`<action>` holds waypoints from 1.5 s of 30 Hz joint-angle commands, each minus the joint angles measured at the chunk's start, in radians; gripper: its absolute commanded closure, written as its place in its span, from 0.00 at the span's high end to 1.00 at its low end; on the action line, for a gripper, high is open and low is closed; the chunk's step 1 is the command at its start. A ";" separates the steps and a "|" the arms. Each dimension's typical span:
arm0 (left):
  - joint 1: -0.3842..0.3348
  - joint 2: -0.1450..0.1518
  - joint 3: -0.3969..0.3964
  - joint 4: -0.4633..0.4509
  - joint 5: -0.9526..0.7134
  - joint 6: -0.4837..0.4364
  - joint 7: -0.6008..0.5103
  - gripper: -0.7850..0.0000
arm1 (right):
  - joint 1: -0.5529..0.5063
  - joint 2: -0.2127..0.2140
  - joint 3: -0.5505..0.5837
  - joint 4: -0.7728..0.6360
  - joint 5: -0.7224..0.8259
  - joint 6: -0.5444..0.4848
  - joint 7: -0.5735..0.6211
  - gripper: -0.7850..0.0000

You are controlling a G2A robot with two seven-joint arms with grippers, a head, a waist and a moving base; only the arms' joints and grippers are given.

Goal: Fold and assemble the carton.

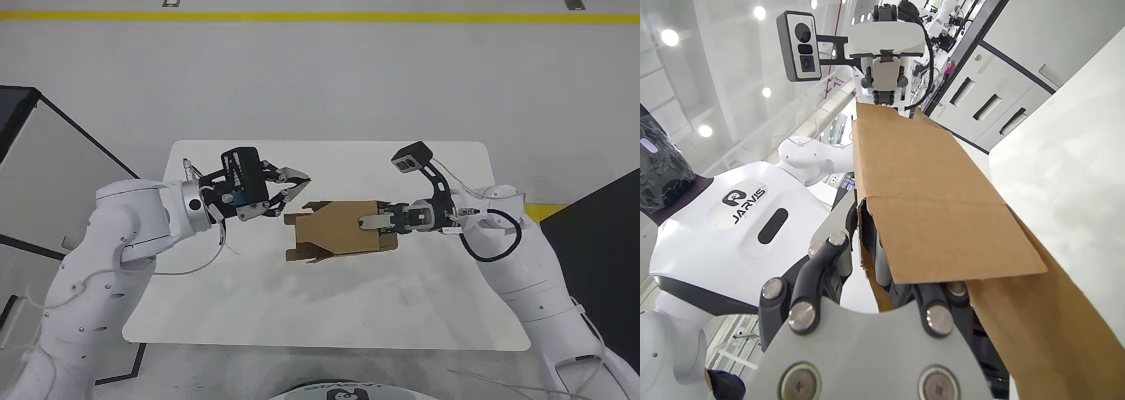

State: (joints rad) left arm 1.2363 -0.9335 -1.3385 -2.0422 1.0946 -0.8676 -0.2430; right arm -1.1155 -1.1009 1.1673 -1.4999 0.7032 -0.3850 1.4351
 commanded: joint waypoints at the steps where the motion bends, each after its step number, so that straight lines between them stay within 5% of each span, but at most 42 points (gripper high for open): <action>1: 0.003 0.001 -0.007 0.007 -0.005 0.003 -0.004 0.00 | 0.000 0.000 0.006 0.006 0.002 -0.014 -0.014 0.00; 18: 0.028 0.004 0.004 -0.012 -0.053 -0.033 0.007 0.00 | -0.017 0.002 0.037 0.019 -0.006 -0.063 -0.102 0.00; 45: 0.010 0.006 0.013 -0.011 -0.027 -0.031 0.005 0.00 | -0.005 0.007 -0.014 -0.025 0.014 0.010 0.010 0.00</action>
State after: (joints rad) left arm 1.2456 -0.9275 -1.3267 -2.0516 1.0684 -0.8975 -0.2389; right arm -1.1208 -1.0935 1.1560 -1.5236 0.7175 -0.3753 1.4448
